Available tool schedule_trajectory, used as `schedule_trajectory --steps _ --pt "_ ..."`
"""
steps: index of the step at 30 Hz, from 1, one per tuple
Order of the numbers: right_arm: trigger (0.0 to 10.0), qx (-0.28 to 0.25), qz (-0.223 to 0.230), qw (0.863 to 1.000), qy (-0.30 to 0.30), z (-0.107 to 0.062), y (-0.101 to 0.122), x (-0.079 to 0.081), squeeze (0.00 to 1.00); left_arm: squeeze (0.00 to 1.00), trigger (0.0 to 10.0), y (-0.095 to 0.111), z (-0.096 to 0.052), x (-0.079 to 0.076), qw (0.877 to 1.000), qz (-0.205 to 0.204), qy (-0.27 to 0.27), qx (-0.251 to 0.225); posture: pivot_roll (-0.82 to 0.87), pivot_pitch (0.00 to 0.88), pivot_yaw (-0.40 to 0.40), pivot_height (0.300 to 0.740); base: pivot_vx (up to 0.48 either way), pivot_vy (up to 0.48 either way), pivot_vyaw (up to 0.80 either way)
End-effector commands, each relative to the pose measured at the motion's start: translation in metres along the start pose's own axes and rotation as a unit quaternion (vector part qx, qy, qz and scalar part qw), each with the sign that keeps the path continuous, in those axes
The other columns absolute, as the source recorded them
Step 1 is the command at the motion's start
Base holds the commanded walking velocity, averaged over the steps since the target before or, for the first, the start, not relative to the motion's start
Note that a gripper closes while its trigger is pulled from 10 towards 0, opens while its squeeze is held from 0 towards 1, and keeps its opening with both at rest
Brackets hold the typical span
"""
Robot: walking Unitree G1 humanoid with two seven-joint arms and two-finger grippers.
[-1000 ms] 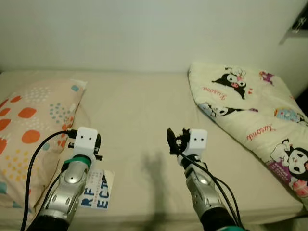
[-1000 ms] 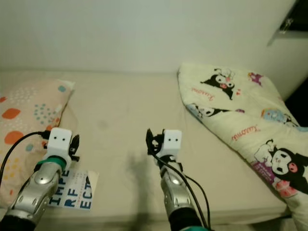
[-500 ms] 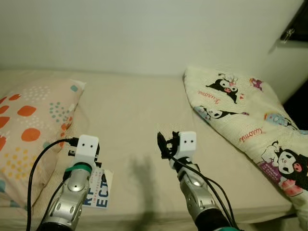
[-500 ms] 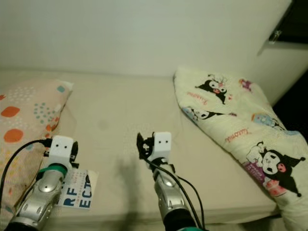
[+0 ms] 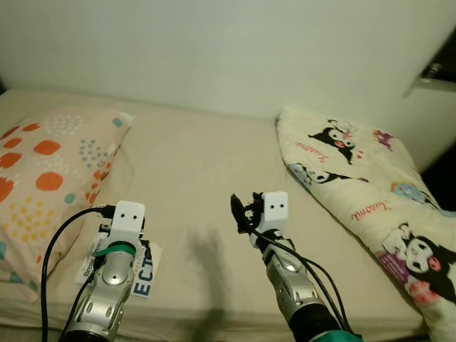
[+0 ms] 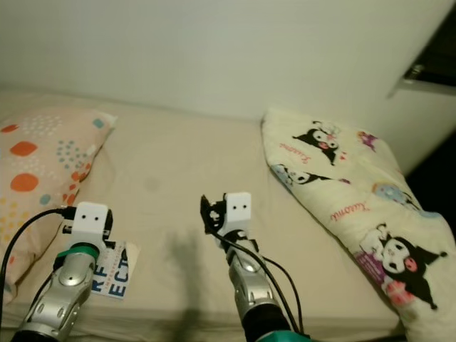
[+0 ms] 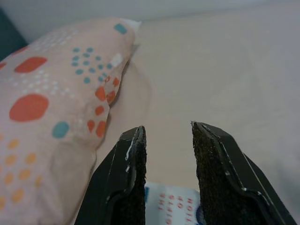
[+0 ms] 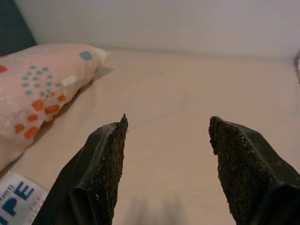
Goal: Clean up the room
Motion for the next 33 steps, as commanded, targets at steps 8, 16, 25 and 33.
schedule_trajectory --steps 8,16,25,33 --pt "10.0 0.018 -0.003 1.000 -0.006 -0.0029 -0.0085 -0.0069 0.00 0.00 10.0 -0.0016 0.0000 -0.0061 1.000 0.007 -0.007 0.002 0.14 0.000 -0.101 0.740 0.000 -0.435 0.00" --pt "10.0 0.019 -0.003 1.000 -0.003 -0.0031 -0.0096 -0.0048 0.00 0.00 10.0 -0.0025 0.0000 -0.0044 1.000 0.008 -0.005 0.002 0.14 0.000 -0.101 0.740 0.000 -0.434 0.00" --pt "10.0 0.022 -0.005 1.000 0.000 -0.0034 -0.0112 -0.0043 0.00 0.00 10.0 -0.0026 0.0009 -0.0040 1.000 0.008 -0.003 0.002 0.14 0.000 -0.104 0.740 0.000 -0.428 0.00" --pt "10.0 0.022 -0.007 1.000 0.003 -0.0029 -0.0110 -0.0035 0.00 0.00 10.0 -0.0026 0.0017 -0.0032 1.000 0.008 -0.001 0.002 0.15 0.000 -0.106 0.740 0.000 -0.423 0.00"
Point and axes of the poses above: a point about 5 cm out from each wrist's last joint towards the gripper, its own z axis pointing out of the wrist towards the gripper, its own y axis along the axis of the wrist's last joint, x = y × z, the point moved 5 cm from there along z, pointing out of the wrist towards the gripper, and after that the axes turned 1 degree about z, right-handed, at the moved point
